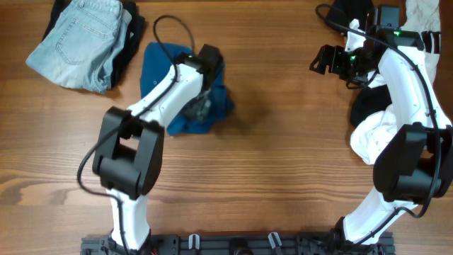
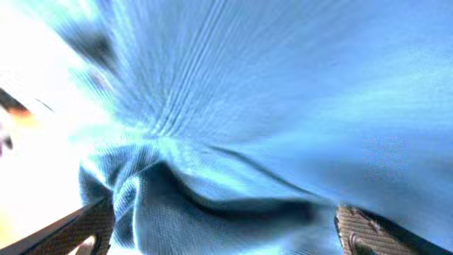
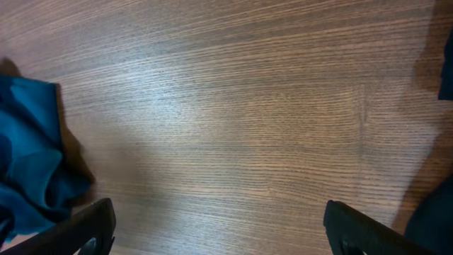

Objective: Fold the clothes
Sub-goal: 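Grasp the folded teal bundle with the left gripper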

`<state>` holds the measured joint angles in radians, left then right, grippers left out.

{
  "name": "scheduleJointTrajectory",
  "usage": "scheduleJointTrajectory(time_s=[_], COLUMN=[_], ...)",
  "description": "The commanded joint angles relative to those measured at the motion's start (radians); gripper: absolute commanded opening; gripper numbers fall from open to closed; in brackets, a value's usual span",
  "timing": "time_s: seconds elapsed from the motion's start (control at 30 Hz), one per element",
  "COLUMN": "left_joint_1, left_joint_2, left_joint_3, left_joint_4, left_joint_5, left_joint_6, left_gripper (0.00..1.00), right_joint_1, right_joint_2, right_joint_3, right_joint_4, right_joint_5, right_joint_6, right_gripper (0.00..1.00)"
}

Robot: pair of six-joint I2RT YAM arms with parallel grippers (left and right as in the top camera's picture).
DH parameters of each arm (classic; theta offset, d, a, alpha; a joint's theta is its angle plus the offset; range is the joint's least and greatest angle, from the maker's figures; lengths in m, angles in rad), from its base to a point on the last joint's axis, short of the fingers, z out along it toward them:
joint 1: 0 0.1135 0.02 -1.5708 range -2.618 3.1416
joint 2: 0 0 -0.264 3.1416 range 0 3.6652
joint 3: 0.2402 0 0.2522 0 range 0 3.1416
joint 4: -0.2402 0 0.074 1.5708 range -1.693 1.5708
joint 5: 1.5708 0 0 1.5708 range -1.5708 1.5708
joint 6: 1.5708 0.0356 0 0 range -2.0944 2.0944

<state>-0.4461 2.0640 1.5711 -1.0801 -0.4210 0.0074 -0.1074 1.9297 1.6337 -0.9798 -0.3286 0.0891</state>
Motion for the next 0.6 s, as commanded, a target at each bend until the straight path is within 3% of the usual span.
scheduleJointTrajectory(time_s=[0.0,0.2,0.57], left_joint_1=[-0.058,-0.069,-0.069], left_joint_2=[-0.156,-0.133,0.047], left_joint_3=[0.074,0.072,0.071], left_joint_4=[0.087,0.202,0.196], left_joint_5=[0.248,0.324,0.323], left_joint_6=[0.014,0.004,-0.016], left_gripper=[1.0,1.0,1.0], right_joint_1=[0.002,0.003,0.003], right_joint_2=[0.002,0.002,0.002], right_joint_3=[0.02,0.02,0.02], right_joint_4=[-0.001,-0.004,-0.011], right_joint_5=[-0.008,-0.008,-0.012], right_joint_6=[-0.008,-0.008,-0.008], right_gripper=[0.95,0.96,0.96])
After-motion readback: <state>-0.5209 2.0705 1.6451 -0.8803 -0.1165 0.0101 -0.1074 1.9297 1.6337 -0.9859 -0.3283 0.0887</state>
